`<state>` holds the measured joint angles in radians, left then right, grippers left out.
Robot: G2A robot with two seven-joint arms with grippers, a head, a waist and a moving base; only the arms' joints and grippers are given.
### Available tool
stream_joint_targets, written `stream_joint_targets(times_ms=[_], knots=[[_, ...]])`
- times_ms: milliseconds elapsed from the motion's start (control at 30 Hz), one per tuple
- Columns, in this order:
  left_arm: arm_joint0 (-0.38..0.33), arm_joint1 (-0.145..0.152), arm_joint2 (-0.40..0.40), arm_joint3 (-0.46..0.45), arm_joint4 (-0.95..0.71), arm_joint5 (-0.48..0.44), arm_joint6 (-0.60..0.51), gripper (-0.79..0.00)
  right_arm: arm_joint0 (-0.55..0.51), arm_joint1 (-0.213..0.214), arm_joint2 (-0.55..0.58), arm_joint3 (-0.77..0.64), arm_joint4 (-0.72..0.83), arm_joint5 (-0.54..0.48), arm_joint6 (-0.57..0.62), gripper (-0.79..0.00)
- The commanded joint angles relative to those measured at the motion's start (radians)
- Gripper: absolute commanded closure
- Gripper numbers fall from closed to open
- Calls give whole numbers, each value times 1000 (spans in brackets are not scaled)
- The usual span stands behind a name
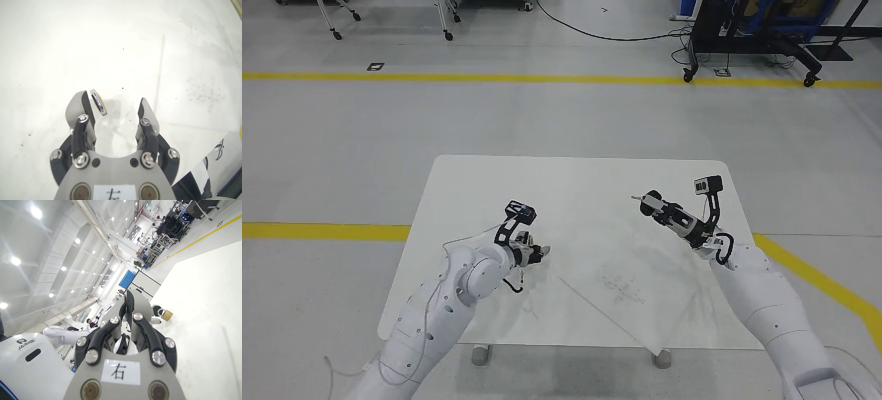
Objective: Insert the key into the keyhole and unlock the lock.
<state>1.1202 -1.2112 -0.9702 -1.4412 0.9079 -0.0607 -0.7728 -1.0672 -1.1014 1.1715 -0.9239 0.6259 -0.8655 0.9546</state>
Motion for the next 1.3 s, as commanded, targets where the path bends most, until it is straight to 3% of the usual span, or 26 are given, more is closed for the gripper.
stream_joint_targets(times_ms=[0, 100, 200, 733, 900, 1100, 1267], knots=[[-3, -2, 2, 5, -1, 2, 3, -379, 0, 0, 0, 0, 0, 0, 0, 0], [-9, -4, 1, 17, 4, 15, 4, -308, 0, 0, 0, 0, 0, 0, 0, 0], [-12, -5, -5, 22, 4, 35, 8, 0, 0, 0, 0, 0, 0, 0, 0, 0], [-26, -12, -10, 50, -1, 94, -59, 0, 0, 0, 0, 0, 0, 0, 0, 0], [-21, -15, -18, 37, -17, 82, -9, 0, 0, 0, 0, 0, 0, 0, 0, 0], [23, -19, -128, -17, -311, 28, 136, 0, 0, 0, 0, 0, 0, 0, 0, 0], [101, -16, -241, -87, -585, -124, 282, 0, 0, 0, 0, 0, 0, 0, 0, 0]])
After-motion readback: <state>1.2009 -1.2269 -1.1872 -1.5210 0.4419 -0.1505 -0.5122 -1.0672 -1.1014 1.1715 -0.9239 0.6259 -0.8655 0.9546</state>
